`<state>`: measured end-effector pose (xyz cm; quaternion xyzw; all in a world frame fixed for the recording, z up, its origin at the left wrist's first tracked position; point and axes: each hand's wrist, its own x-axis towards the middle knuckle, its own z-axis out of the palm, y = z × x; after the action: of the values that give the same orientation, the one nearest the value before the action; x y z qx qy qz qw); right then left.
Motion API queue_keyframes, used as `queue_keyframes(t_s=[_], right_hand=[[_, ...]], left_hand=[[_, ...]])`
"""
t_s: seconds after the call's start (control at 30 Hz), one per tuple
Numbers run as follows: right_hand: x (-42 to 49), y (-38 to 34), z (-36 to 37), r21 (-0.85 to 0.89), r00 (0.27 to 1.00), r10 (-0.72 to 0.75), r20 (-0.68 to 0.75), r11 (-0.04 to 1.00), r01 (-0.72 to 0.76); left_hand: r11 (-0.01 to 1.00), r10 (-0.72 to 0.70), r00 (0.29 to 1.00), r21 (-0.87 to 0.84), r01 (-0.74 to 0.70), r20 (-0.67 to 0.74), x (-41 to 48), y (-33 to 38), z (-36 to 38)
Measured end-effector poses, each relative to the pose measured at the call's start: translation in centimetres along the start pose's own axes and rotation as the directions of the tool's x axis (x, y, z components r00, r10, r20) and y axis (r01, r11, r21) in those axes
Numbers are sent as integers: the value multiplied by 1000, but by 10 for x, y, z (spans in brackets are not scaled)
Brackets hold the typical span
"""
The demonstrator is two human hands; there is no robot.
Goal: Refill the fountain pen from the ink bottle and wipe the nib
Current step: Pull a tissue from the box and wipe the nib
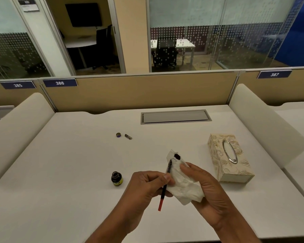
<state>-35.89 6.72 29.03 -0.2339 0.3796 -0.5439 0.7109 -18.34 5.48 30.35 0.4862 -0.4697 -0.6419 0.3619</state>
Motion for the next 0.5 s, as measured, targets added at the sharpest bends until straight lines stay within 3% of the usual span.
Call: queue_keyframes(t_s=[0.27,0.43,0.5], right_hand=[[7,8,-7,94,995,88,48,991,-92],[10,5,-12,332,967,181,178,914,-232],[6,2,-7,345,943,159,293,902,-259]], left_hand=[[999,44,999,-19,-43,20,-4,-1,1],[999,27,1000,-23,-27,-5,-5,0,4],[1000,20,1000,-24,-20,-11,-6,1,7]])
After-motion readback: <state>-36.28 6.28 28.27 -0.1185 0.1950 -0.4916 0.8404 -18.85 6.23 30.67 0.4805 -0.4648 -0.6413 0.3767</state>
